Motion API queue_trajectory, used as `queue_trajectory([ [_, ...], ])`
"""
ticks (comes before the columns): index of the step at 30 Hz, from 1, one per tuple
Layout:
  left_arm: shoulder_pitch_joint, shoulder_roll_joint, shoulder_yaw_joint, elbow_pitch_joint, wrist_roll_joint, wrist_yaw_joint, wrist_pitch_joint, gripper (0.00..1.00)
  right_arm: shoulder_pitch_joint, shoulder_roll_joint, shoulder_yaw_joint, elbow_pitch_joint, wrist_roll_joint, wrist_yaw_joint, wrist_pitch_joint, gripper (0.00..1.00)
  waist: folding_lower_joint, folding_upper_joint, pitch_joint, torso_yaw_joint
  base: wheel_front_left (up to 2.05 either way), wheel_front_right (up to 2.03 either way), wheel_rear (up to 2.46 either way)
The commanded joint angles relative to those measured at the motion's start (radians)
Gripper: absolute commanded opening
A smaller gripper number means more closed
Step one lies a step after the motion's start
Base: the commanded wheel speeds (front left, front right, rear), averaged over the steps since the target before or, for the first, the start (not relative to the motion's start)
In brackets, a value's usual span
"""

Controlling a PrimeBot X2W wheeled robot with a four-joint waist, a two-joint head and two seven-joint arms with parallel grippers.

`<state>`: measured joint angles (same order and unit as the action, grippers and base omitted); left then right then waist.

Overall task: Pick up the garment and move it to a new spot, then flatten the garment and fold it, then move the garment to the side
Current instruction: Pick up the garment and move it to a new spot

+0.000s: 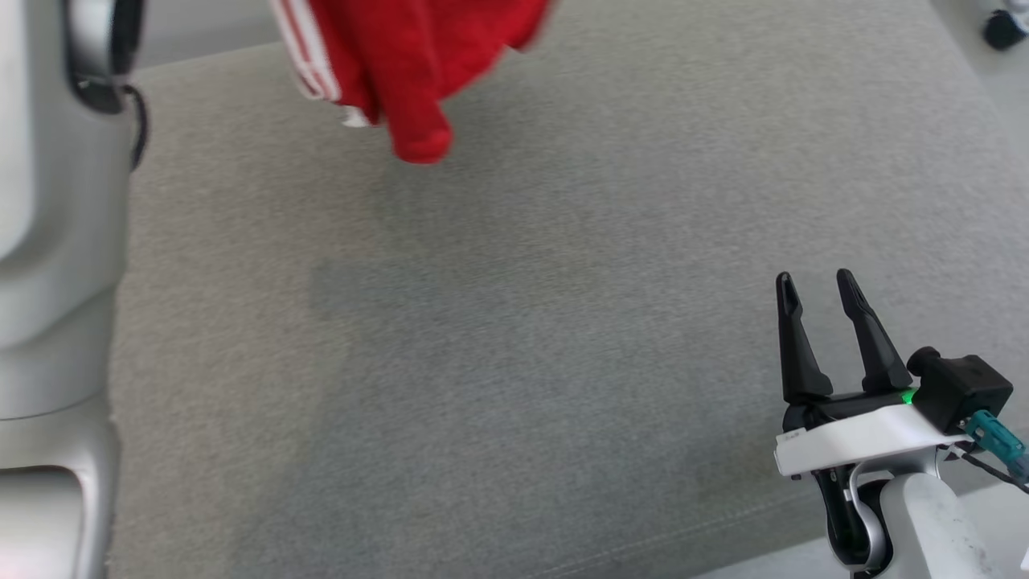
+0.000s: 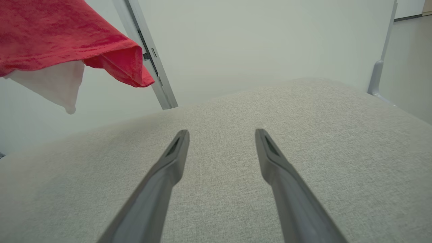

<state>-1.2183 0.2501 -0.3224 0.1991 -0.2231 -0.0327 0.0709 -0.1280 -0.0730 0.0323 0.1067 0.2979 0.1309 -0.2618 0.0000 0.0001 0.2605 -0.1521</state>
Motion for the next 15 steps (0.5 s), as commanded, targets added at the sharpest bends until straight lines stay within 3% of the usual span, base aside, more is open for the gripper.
queue_trajectory([
  [1, -0.016, -0.022, -0.018, -0.008, 0.013, -0.002, -0.002, 0.0, -0.01, 0.005, -0.004, 0.002, 0.008, 0.0, -0.004, 1.0, 0.0, -0.0001, -0.003, -0.089, 0.0, 0.0, 0.0],
  [8, 0.042, -0.113, -0.099, 0.008, -0.01, -0.004, -0.017, 0.0, -0.014, 0.015, -0.017, 0.005, 0.014, 0.0, -0.004, 1.0, 0.0, -0.0001, 0.011, -0.145, 0.0, 0.0, 0.0],
  [15, 0.227, -0.141, -0.134, 0.08, -0.047, 0.023, -0.075, 0.0, -0.005, 0.019, -0.032, 0.0, 0.006, 0.0, -0.004, 1.0, 0.0, -0.0001, 0.016, -0.122, 0.0, 0.0, 0.0],
])
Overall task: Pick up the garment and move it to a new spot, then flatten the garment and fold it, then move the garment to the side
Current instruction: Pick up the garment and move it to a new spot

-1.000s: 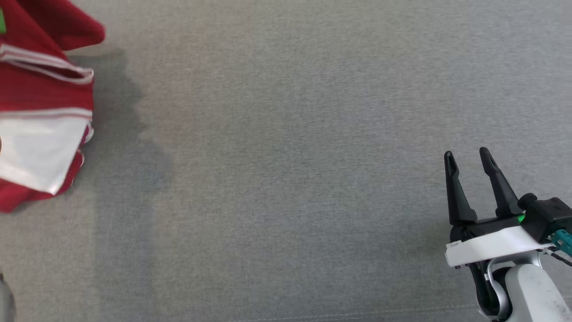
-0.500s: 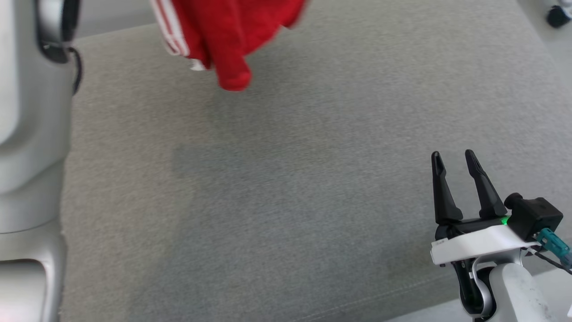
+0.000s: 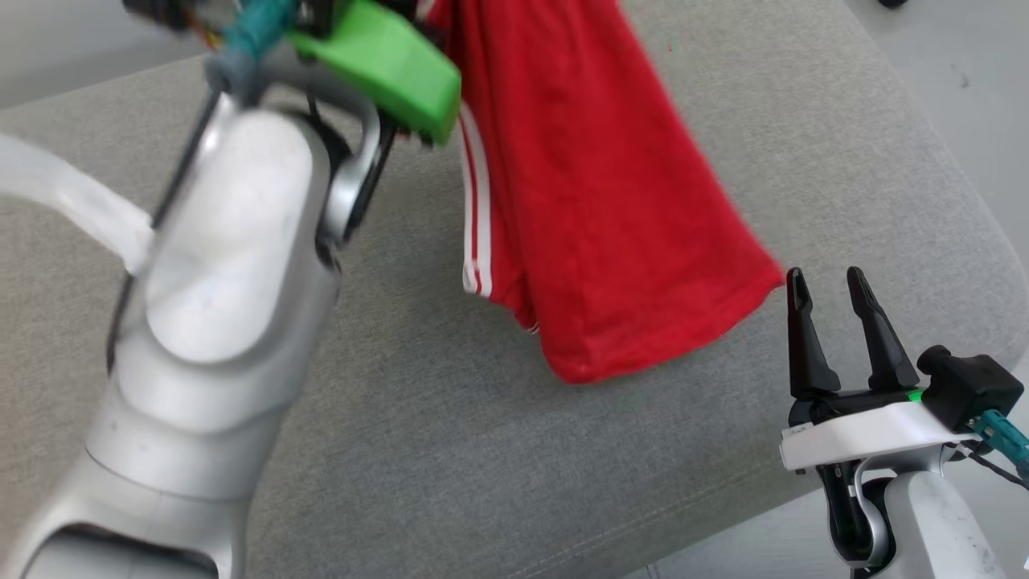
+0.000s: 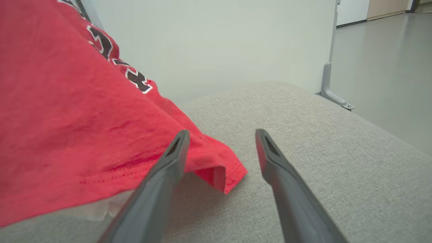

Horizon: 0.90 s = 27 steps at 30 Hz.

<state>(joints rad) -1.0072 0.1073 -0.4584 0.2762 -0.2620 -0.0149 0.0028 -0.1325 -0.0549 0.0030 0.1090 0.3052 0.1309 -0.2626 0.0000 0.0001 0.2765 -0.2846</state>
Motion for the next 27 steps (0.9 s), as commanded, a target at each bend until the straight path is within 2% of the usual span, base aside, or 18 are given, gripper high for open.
queue_trajectory([
  [1, 0.055, 0.001, -0.004, 0.014, -0.013, 0.012, -0.019, 0.0, 0.0, 0.0, -0.004, -0.003, -0.004, 0.0, -0.003, 1.0, 0.0, -0.0001, 0.0, 0.017, 0.0, 0.0, 0.0],
  [11, 0.438, 0.034, -0.006, 0.102, -0.061, 0.078, -0.118, 0.0, 0.016, 0.001, 0.002, -0.004, -0.012, 0.0, -0.003, 1.0, 0.0, -0.0001, -0.009, 0.057, 0.0, 0.0, 0.0],
  [20, 0.632, 0.032, -0.03, 0.122, -0.092, 0.088, -0.171, 0.0, 0.031, -0.008, -0.002, -0.005, -0.021, 0.0, -0.003, 1.0, 0.0, -0.0001, -0.033, 0.102, 0.0, 0.0, 0.0],
  [21, 0.639, 0.031, -0.032, 0.121, -0.093, 0.089, -0.177, 0.27, 0.036, -0.009, -0.004, -0.004, -0.021, 0.0, -0.003, 1.0, 0.0, -0.0001, -0.039, 0.111, 0.0, 0.0, 0.0],
  [22, 0.644, 0.03, -0.032, 0.12, -0.094, 0.089, -0.183, 0.94, 0.04, -0.009, -0.003, -0.004, -0.023, 0.0, -0.003, 1.0, 0.0, -0.0001, -0.044, 0.117, 0.0, 0.0, 0.0],
  [23, 0.647, 0.028, -0.033, 0.115, -0.096, 0.087, -0.192, 1.0, 0.044, -0.009, -0.003, -0.003, -0.023, 0.0, -0.003, 1.0, 0.0, -0.0001, -0.05, 0.127, 0.0, 0.0, 0.0],
  [27, 0.65, 0.024, -0.024, 0.092, -0.096, 0.088, -0.229, 1.0, 0.051, -0.013, 0.0, 0.0, -0.029, 0.0, -0.003, 1.0, 0.0, -0.0001, -0.078, 0.161, 0.0, 0.0, 0.0],
])
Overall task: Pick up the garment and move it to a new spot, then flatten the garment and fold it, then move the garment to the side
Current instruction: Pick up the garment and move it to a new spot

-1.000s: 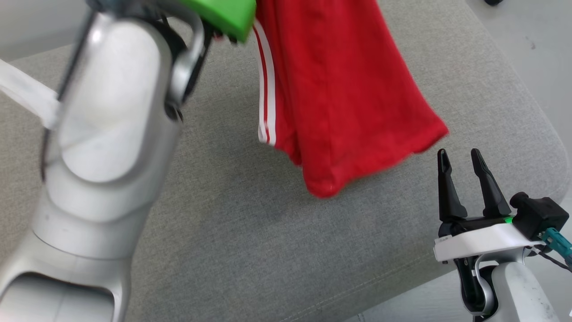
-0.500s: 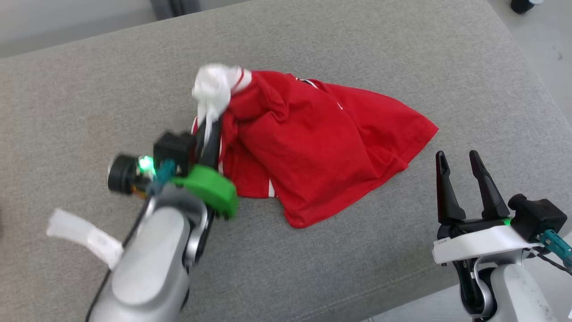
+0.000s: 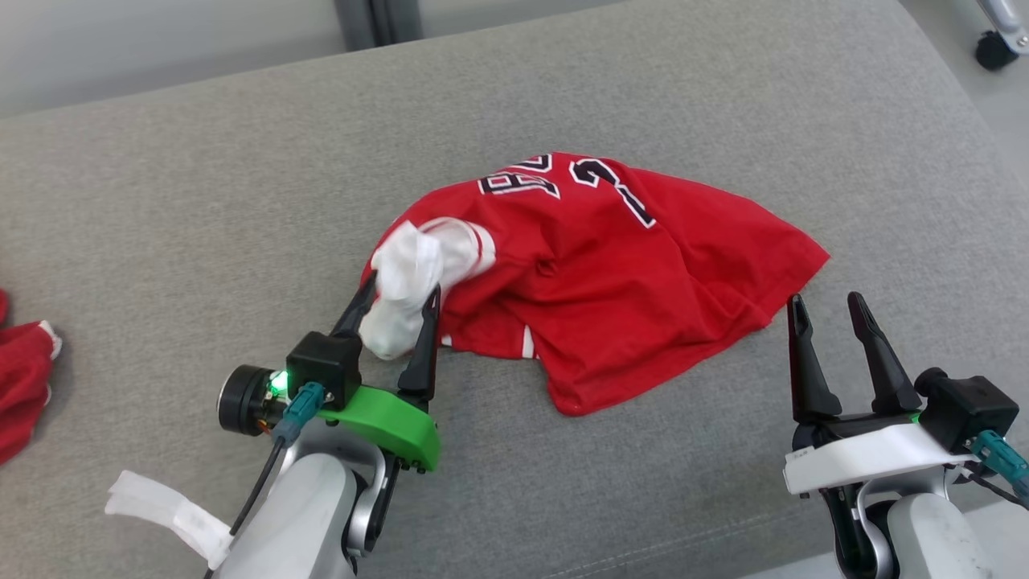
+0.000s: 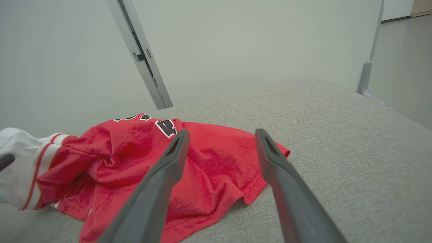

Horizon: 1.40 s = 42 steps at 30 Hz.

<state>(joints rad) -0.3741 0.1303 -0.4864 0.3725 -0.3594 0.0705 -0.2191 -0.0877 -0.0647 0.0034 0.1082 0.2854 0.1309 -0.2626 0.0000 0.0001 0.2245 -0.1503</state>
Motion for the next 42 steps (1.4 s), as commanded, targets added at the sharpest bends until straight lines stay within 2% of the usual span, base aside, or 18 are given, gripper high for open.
queue_trajectory([
  [1, 0.02, 0.003, 0.009, -0.011, 0.002, 0.005, -0.016, 1.0, 0.01, -0.005, 0.0, 0.002, -0.01, 0.0, -0.003, 1.0, 0.0, -0.0001, -0.033, 0.035, 0.0, 0.0, 0.0],
  [10, 0.084, 0.032, 0.093, -0.086, 0.008, 0.038, -0.046, 1.0, 0.041, -0.014, 0.007, 0.006, -0.024, 0.0, -0.003, 1.0, 0.0, -0.0001, -0.09, 0.106, 0.0, 0.0, 0.0],
  [16, 0.181, 0.044, 0.198, -0.192, 0.037, 0.057, -0.045, 1.0, 0.06, -0.015, 0.01, 0.011, -0.031, 0.0, -0.003, 1.0, 0.0, -0.0001, -0.124, 0.141, 0.0, 0.0, 0.0],
  [22, 0.288, 0.043, 0.297, -0.271, 0.071, 0.054, -0.045, 1.0, 0.075, -0.015, 0.012, 0.012, -0.032, 0.0, -0.003, 1.0, 0.0, -0.0001, -0.146, 0.156, 0.0, 0.0, 0.0],
  [28, 0.361, 0.023, 0.369, -0.312, 0.099, 0.026, -0.046, 1.0, 0.091, -0.021, 0.02, 0.013, -0.037, 0.0, -0.003, 1.0, 0.0, -0.0001, -0.163, 0.167, 0.0, 0.0, 0.0],
  [42, 0.425, -0.036, 0.457, -0.32, 0.163, -0.085, -0.046, 1.0, 0.122, -0.02, 0.029, 0.021, -0.042, 0.0, -0.003, 1.0, 0.0, -0.0001, -0.198, 0.183, 0.0, 0.0, 0.0],
])
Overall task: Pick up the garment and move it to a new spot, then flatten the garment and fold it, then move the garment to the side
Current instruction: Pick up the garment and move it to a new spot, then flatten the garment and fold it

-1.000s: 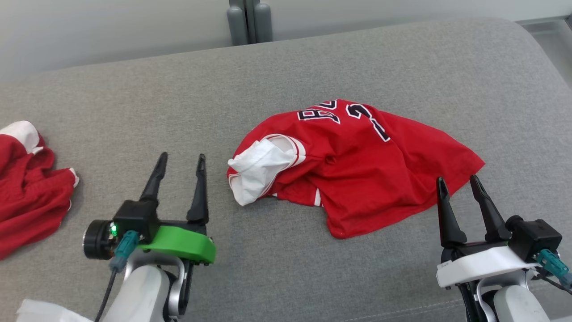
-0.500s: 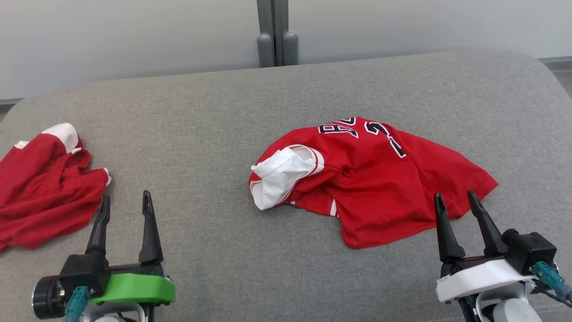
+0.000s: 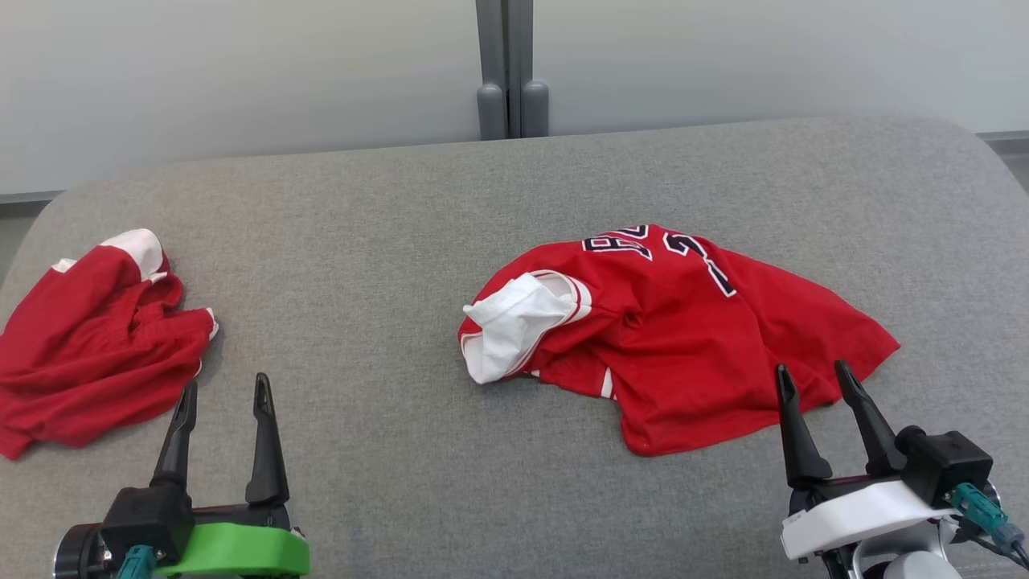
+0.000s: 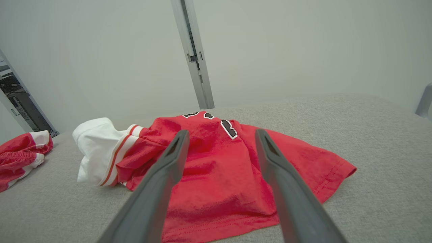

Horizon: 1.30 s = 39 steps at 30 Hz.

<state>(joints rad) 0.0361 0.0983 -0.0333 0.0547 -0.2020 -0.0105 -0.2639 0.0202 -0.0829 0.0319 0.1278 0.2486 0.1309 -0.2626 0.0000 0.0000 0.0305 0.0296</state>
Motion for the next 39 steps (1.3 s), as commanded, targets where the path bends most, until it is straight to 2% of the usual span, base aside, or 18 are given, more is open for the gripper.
queue_trajectory([
  [1, 0.018, -0.007, 0.008, -0.002, 0.007, -0.008, -0.001, 1.0, 0.019, -0.001, 0.001, 0.003, -0.006, 0.0, -0.003, 1.0, 0.0, 0.0, -0.007, 0.005, 0.0, 0.0, 0.0],
  [14, 0.04, -0.035, 0.041, 0.031, 0.057, -0.052, -0.001, 1.0, 0.061, 0.004, 0.029, -0.017, -0.036, 0.0, 0.005, 1.0, 0.0, 0.0, -0.033, 0.023, 0.0, 0.0, 0.0],
  [39, 0.028, -0.043, 0.049, 0.056, 0.105, -0.039, -0.001, 1.0, 0.084, 0.006, -0.009, -0.1, -0.09, 0.0, 0.049, 1.0, 0.0, 0.0, -0.037, 0.011, 0.0, 0.0, 0.0],
])
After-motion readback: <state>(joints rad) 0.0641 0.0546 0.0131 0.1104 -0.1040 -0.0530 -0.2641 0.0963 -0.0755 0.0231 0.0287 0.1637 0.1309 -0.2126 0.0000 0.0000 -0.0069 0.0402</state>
